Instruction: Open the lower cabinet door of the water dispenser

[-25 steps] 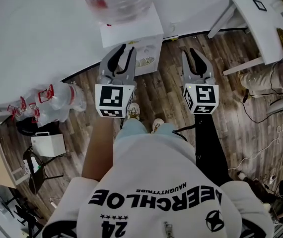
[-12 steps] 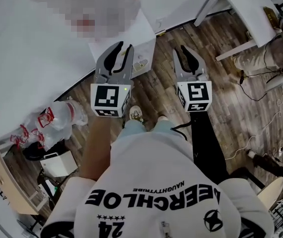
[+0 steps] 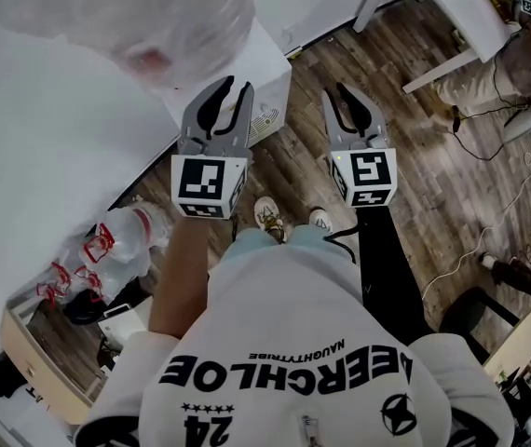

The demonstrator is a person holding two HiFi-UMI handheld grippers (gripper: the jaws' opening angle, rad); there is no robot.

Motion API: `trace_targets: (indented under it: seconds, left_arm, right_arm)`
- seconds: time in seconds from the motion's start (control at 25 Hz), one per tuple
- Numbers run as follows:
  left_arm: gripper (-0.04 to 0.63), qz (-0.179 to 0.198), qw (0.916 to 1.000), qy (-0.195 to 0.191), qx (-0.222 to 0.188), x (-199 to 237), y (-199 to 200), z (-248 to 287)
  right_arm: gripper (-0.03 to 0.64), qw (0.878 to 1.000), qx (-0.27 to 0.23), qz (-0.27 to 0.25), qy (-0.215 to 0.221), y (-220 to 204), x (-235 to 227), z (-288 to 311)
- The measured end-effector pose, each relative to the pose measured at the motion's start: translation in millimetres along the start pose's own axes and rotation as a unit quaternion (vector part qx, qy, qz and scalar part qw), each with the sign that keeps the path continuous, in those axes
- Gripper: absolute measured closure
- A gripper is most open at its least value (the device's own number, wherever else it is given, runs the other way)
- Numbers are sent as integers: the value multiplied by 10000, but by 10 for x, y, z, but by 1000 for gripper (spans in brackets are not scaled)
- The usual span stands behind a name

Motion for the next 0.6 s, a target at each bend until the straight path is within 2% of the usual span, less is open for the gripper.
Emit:
trace_targets:
  seconds: [0.4,0.6]
  left_arm:
    - [492,-97,9996,-254,0,58,-122,-6]
    - [492,-181,9991,-388,18,-48,-170,-13]
  right_arm:
    - [546,9996,71,168,-202,-69,121,74]
    - [546,9993,118,347,-120,-157,172,47]
Point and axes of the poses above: the fingertips, and each gripper's own axes: z forward along the fingers, x to its left, y out of its top, the point moved 7 cm from there along -z, backward along the fingers, and after that the axes turned 6 degrees about y, right-handed, at the moved point
